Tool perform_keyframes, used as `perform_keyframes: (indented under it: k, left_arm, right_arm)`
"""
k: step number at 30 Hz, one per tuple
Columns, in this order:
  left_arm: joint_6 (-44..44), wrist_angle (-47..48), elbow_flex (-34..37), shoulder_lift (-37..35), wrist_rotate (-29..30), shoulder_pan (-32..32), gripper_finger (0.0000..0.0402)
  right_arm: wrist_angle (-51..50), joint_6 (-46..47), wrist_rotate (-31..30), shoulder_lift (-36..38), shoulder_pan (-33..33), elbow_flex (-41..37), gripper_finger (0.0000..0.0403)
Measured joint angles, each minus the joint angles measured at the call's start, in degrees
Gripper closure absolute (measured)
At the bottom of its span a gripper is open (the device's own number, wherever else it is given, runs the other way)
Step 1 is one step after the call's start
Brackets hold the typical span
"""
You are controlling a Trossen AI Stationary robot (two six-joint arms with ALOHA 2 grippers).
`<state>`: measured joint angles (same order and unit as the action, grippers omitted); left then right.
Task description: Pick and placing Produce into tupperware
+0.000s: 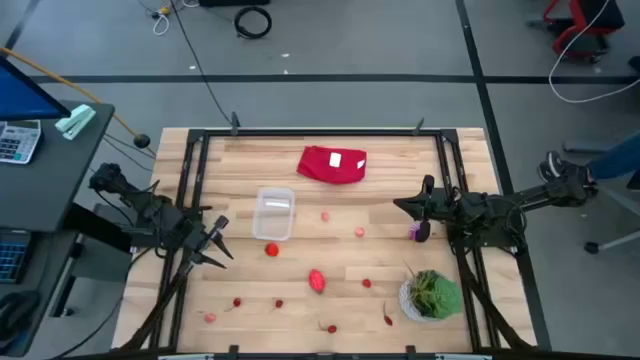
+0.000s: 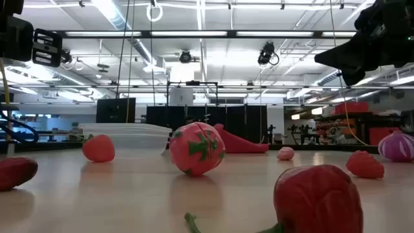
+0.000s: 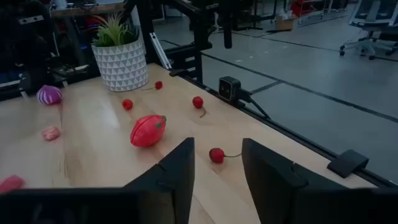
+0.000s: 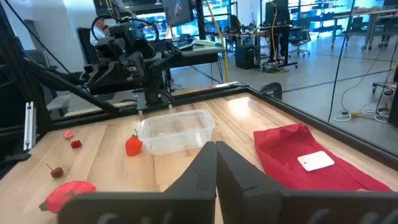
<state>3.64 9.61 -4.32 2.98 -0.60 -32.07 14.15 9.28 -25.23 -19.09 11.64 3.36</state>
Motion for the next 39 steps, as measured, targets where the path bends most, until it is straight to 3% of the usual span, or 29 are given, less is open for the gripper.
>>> perform_keyframes:
  k: [39]
  left_arm:
    - [0.0, 0.0, 0.0, 0.0, 0.0, 0.0, 0.0254]
  right_arm:
    - [0.0, 0.0, 0.0, 0.0, 0.0, 0.0, 0.0398]
